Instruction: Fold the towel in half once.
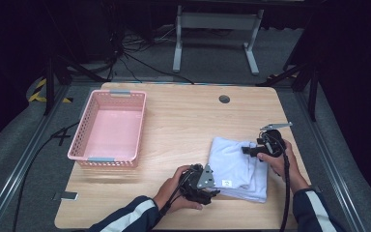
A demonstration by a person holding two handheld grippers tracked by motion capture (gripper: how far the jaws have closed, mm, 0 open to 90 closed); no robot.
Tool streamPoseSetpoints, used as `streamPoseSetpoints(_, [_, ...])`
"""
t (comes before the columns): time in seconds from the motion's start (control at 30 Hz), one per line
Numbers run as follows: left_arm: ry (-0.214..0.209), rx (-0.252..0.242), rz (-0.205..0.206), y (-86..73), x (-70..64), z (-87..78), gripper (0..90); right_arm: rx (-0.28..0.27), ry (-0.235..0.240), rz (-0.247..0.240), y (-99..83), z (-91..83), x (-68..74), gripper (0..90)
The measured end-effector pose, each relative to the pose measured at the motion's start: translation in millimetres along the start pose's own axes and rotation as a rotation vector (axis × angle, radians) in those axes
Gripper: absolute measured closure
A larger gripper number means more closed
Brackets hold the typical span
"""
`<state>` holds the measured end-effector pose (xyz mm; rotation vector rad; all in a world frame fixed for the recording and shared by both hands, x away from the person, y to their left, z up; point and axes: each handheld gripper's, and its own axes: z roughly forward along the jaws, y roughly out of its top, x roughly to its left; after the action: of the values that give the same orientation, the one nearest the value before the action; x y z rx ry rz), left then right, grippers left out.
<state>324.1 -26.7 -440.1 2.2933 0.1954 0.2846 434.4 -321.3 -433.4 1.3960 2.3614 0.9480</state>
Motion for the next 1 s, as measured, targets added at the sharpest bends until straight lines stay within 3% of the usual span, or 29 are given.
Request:
streamPoseSetpoints(0.1, [-0.021, 0.024, 0.009, 3.6, 2.8, 11.3, 35.7, 0.018, 0.010, -0.016, 1.4, 8.5, 0.8, 19.2])
streamPoseSetpoints(0.13, [-0.017, 0.034, 0.008, 4.0, 3.3, 13.7, 38.4, 0.022, 0.022, -0.018, 1.8, 10.0, 0.4, 25.1])
streamPoseSetpoints(0.17, [-0.011, 0.049, 0.018, 4.2, 4.3, 14.9, 46.5, 0.027, 0.051, -0.023, 2.4, 11.2, 0.0, 33.5])
streamPoseSetpoints(0.27, [-0.025, 0.039, -0.016, 2.4, 9.9, 14.0, 53.2, 0.007, 0.104, -0.053, 5.5, 10.6, 4.7, 58.4])
streamPoseSetpoints(0.37, [-0.021, 0.040, 0.000, 1.5, 12.8, 9.5, 62.3, 0.000, 0.089, -0.105, 9.7, 7.1, 14.5, 73.1])
streamPoseSetpoints(0.5, [-0.004, 0.026, -0.004, 2.2, 14.4, 3.8, 72.9, -0.026, 0.084, -0.130, 14.9, -6.7, 20.4, 76.4])
streamPoseSetpoints(0.53, [-0.003, 0.019, -0.009, 3.2, 14.2, 1.2, 72.9, -0.026, 0.084, -0.130, 14.9, -6.7, 20.4, 76.4])
streamPoseSetpoints(0.6, [0.002, 0.003, 0.000, 6.4, 15.0, -3.7, 75.3, -0.061, 0.114, -0.117, 21.1, -26.1, 24.6, 76.8])
streamPoseSetpoints(0.7, [0.013, -0.003, 0.005, 11.5, 12.0, -9.1, 73.3, -0.075, 0.119, -0.090, 24.5, -42.0, 25.4, 74.6])
streamPoseSetpoints(0.73, [0.019, 0.009, 0.035, 13.1, 11.4, -9.8, 73.3, -0.075, 0.119, -0.090, 24.5, -42.0, 25.4, 74.6])
streamPoseSetpoints(0.8, [0.022, 0.018, 0.035, 13.6, 8.0, -7.5, 71.0, -0.059, 0.096, -0.077, 24.9, -48.0, 25.4, 72.1])
streamPoseSetpoints(0.83, [0.014, 0.018, 0.044, 13.9, 8.8, -5.9, 69.1, -0.055, 0.060, -0.065, 24.8, -49.7, 24.9, 71.3])
streamPoseSetpoints(0.87, [-0.001, 0.017, 0.034, 13.4, 8.5, -4.4, 72.6, -0.046, 0.042, -0.064, 24.5, -49.0, 24.5, 71.7])
streamPoseSetpoints(1.0, [-0.016, 0.027, 0.035, 11.4, 8.8, 2.0, 75.5, -0.003, 0.026, -0.056, 21.5, -36.5, 16.8, 71.4])
